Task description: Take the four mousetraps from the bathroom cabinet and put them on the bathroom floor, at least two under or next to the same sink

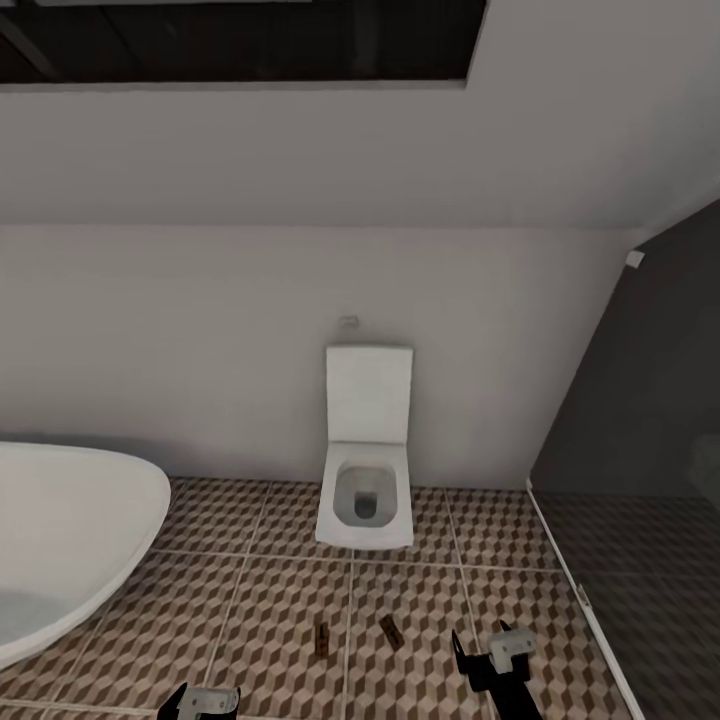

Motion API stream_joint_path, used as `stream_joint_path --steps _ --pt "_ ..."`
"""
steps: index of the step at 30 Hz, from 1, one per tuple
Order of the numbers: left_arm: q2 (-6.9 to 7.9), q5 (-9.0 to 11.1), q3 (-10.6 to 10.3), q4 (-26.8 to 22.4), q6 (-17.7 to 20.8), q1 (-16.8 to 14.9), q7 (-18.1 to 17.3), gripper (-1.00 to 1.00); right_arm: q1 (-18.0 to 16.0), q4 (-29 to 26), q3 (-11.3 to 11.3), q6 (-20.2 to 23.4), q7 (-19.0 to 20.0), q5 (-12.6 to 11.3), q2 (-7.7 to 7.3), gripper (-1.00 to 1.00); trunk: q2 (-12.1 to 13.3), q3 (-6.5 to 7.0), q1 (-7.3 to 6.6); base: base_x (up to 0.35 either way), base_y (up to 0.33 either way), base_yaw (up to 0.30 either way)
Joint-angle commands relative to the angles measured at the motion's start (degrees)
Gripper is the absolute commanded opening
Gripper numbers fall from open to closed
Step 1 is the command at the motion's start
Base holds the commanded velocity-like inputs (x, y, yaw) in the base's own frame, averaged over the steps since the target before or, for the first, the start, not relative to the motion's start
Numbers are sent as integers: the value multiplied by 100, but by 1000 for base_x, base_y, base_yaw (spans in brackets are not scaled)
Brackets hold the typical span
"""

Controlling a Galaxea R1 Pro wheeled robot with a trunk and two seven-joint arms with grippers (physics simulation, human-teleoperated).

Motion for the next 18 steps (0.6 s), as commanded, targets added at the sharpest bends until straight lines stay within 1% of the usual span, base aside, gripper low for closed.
stream_joint_path --steps 1,18 --pt "-4 18 -48 16 -25 -7 16 100 -4 2 53 -15 -8 -57 0 100 -11 -2 3 0 0 0" --pt "-4 18 -48 16 -25 -4 16 100 -4 2 53 -15 -6 -57 0 100 -11 155 3 0 0 0"
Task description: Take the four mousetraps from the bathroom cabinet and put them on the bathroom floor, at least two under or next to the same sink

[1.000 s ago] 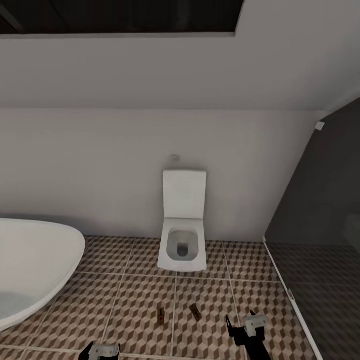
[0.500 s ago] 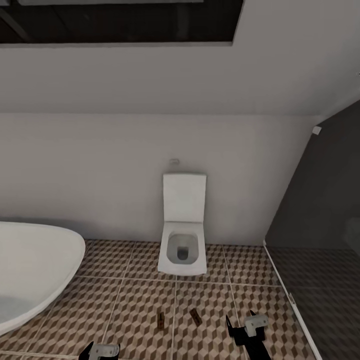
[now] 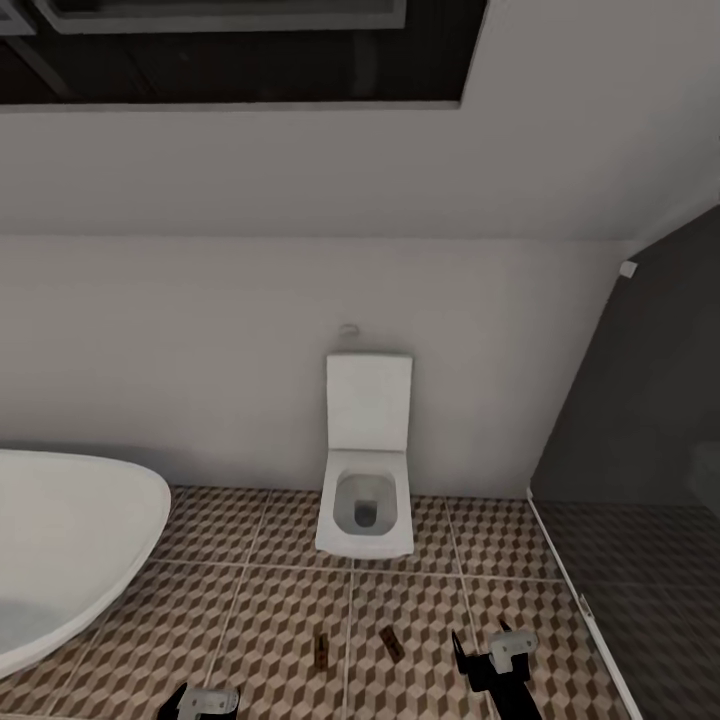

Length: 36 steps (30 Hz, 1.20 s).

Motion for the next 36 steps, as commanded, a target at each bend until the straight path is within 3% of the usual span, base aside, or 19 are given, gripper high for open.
stream_joint_path --steps 1,36 --pt "-4 18 -48 16 -25 -8 16 100 -4 2 53 -15 -8 -57 0 100 -11 -2 4 0 0 0" --pt "-4 18 -48 16 -25 -8 16 100 -4 2 53 -19 -4 -57 0 100 -11 321 4 0 0 0"
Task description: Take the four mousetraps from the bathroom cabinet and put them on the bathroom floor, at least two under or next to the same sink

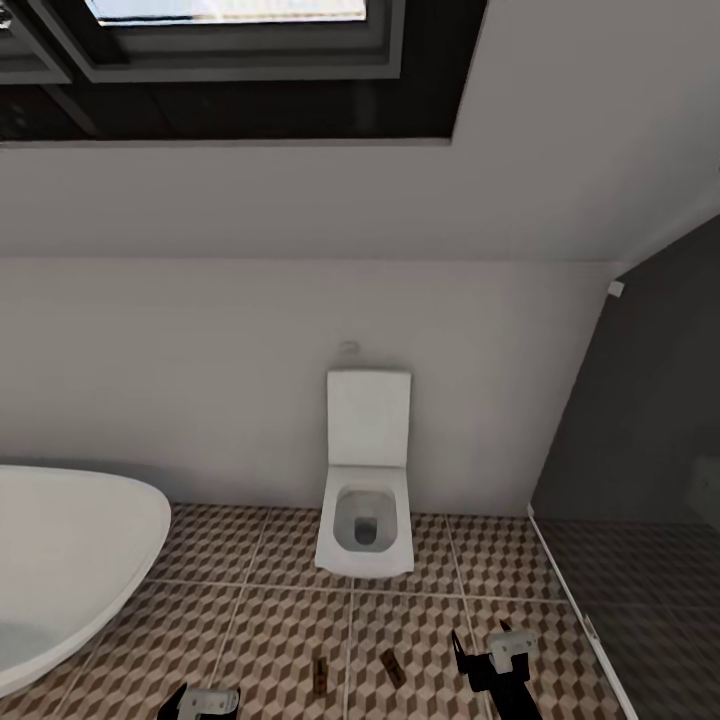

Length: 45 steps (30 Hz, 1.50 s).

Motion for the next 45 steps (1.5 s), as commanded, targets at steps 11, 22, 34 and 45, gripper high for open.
stream_joint_path --steps 11,22,34,45 --pt "-4 18 -48 16 -24 -6 21 100 -5 2 53 -14 -14 -57 0 100 -12 74 4 0 0 0" --pt "-39 18 -48 12 -24 -3 34 100 -5 2 53 -11 -16 -57 0 100 -12 89 4 0 0 0" --pt "-198 24 -46 14 3 -5 66 100 -5 0 53 199 -64 -57 77 100 -12 89 4 0 0 0" --pt "-174 48 -10 7 108 -2 243 100 -5 -19 49 1243 -613 -64 309 100 -12 90 4 0 0 0"
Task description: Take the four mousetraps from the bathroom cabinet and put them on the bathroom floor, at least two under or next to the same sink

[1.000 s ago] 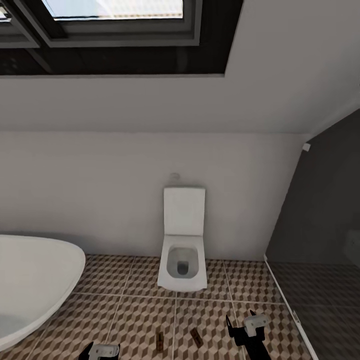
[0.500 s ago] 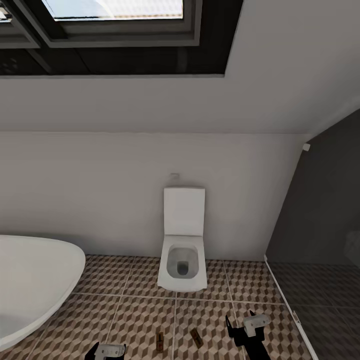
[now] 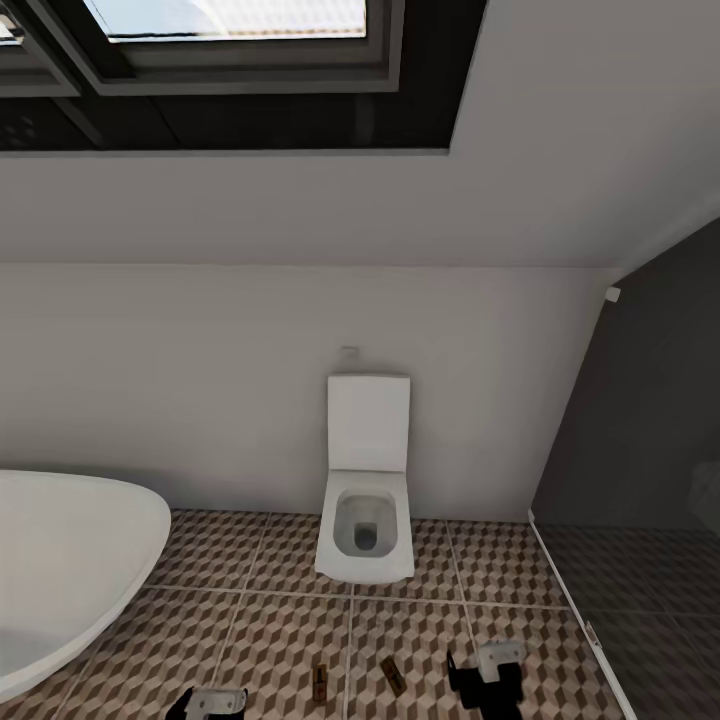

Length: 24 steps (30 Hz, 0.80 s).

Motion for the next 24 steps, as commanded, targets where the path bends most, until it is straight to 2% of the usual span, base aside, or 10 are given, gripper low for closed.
stream_joint_path --steps 1,10,15,24 --pt "3 -6 -49 14 50 -7 90 100 -6 5 50 29 -45 -61 16 100 -13 -13 4 0 0 0" --pt "30 12 -23 -13 1258 -6 637 100 -6 1 47 175 -148 -75 67 100 -13 -13 4 0 0 0" --pt "28 14 -19 -25 1468 -6 723 100 -6 1 46 174 -148 -77 70 100 -13 -13 4 0 0 0" --pt "22 13 -36 -26 1550 -6 753 100 -6 1 53 169 -139 -77 79 100 -13 -13 4 0 0 0"
